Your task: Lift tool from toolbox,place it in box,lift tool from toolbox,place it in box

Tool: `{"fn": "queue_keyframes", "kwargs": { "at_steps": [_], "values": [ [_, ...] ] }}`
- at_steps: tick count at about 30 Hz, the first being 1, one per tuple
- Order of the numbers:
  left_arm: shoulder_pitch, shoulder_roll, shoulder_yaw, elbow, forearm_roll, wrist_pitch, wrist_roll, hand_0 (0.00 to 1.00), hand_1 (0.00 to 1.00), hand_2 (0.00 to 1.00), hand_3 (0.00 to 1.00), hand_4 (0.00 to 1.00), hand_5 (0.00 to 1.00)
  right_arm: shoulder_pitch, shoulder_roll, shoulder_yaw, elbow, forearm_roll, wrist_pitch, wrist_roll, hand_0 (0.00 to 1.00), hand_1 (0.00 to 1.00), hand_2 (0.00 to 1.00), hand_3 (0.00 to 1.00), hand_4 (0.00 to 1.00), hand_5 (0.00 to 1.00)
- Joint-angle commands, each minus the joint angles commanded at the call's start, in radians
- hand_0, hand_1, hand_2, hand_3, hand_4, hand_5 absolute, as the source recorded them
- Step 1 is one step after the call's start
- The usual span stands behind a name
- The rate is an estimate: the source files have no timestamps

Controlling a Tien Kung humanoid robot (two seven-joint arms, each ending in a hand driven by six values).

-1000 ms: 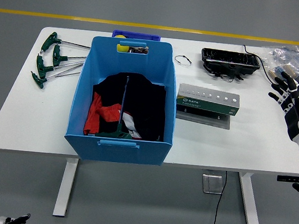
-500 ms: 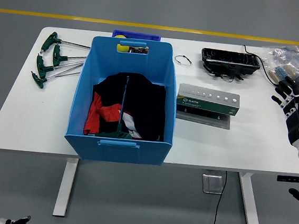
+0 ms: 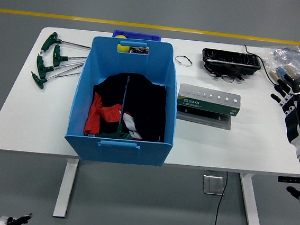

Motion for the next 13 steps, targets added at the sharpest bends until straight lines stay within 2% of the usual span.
{"fn": "queue_keyframes", "kwargs": {
  "at_steps": [5,13],
  "values": [
    [0.003,-0.003,-0.046,0.000,0.026,0.003,0.003,0.844,0.789,0.776,0.595,0.706,0.549,0.000,0.002,-0.004,-0.001,-0.002,-0.003,-0.002,0.840,0.828,0.858,0.874,0.998,0.866],
    [0.026,-0.007,-0.106,0.000,0.007,0.016,-0.008,0.849,0.793,0.785,0.596,0.705,0.547,0.007,0.007,-0.015,-0.006,-0.010,-0.006,-0.008,0.840,0.828,0.858,0.871,0.998,0.863]
  ]
}}
